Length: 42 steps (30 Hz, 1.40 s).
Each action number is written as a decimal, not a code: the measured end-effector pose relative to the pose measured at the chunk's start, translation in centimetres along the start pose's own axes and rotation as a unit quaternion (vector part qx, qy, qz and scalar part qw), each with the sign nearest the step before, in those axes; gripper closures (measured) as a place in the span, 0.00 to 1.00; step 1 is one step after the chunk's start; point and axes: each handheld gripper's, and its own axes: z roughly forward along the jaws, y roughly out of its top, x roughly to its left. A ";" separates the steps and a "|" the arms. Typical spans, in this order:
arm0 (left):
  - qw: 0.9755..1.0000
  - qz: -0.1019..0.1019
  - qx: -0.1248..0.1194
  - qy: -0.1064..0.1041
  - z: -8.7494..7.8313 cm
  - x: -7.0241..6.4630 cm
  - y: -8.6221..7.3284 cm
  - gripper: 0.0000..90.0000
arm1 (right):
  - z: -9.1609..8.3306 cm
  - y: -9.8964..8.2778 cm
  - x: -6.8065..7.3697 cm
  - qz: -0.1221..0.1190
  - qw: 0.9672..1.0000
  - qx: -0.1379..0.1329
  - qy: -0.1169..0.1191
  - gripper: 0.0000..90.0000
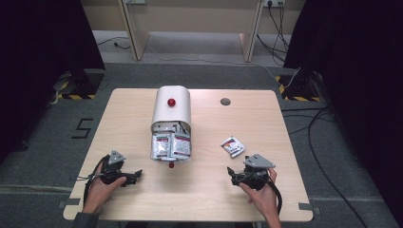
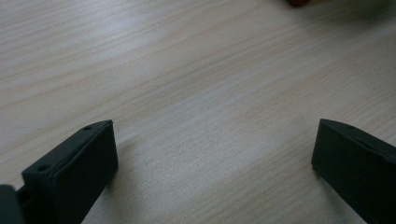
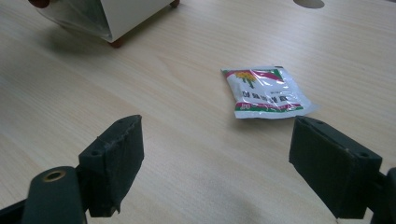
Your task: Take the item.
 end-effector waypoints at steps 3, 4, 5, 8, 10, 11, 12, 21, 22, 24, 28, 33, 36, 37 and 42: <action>1.000 0.000 0.000 0.000 0.0 0.0 0.0 0.00 | -0.1 -0.3 0.0 0.000 1.000 0.002 0.000 0.21; 1.000 0.000 0.000 0.000 0.0 0.0 0.0 0.00 | -0.1 -0.4 0.0 0.001 1.000 0.004 0.000 0.21; 1.000 0.000 0.000 0.000 0.0 0.0 0.0 0.00 | -0.2 -0.5 0.0 0.000 1.000 0.003 -0.001 0.21; 1.000 0.000 0.000 0.000 0.0 0.0 0.0 0.00 | -0.3 -0.8 -0.1 0.001 1.000 0.003 -0.001 0.21; 1.000 0.000 0.000 0.000 0.0 0.0 0.0 0.00 | -0.4 -1.0 -0.1 0.001 1.000 0.006 -0.003 0.21; 1.000 0.000 0.000 0.000 0.0 0.0 0.0 0.00 | -0.4 -1.1 0.0 0.002 1.000 0.004 -0.002 0.21; 1.000 0.000 0.000 0.000 0.0 0.0 0.0 0.00 | -0.5 -1.2 -0.1 0.002 1.000 0.004 -0.002 0.21; 1.000 0.000 0.000 0.000 0.0 0.0 0.0 0.00 | -0.8 -2.2 0.0 0.006 1.000 0.008 -0.002 0.21; 1.000 0.000 0.000 0.000 0.0 0.0 0.0 0.00 | -0.8 -2.3 0.0 0.006 1.000 0.009 -0.003 0.21; 1.000 0.000 0.000 0.000 0.0 0.0 0.0 0.00 | -0.9 -2.6 0.0 0.009 1.000 0.010 -0.004 0.21; 1.000 0.000 0.000 0.000 0.0 0.0 0.0 0.00 | -1.0 -3.0 -0.1 0.009 1.000 0.014 -0.004 0.21; 1.000 0.000 0.000 0.000 0.0 0.0 0.0 0.00 | -1.2 -3.6 -0.2 0.012 1.000 0.021 -0.008 0.21; 1.000 0.000 0.000 0.000 0.0 0.0 0.0 0.00 | -1.4 -3.8 -0.3 0.014 1.000 0.026 -0.011 0.22; 1.000 0.000 0.000 0.000 0.0 0.0 0.0 0.00 | -1.4 -4.0 -0.3 0.012 0.999 0.027 -0.012 0.21; 1.000 0.000 0.000 0.000 0.0 0.0 0.0 0.00 | -1.7 -4.5 -0.5 0.016 0.999 0.034 -0.016 0.22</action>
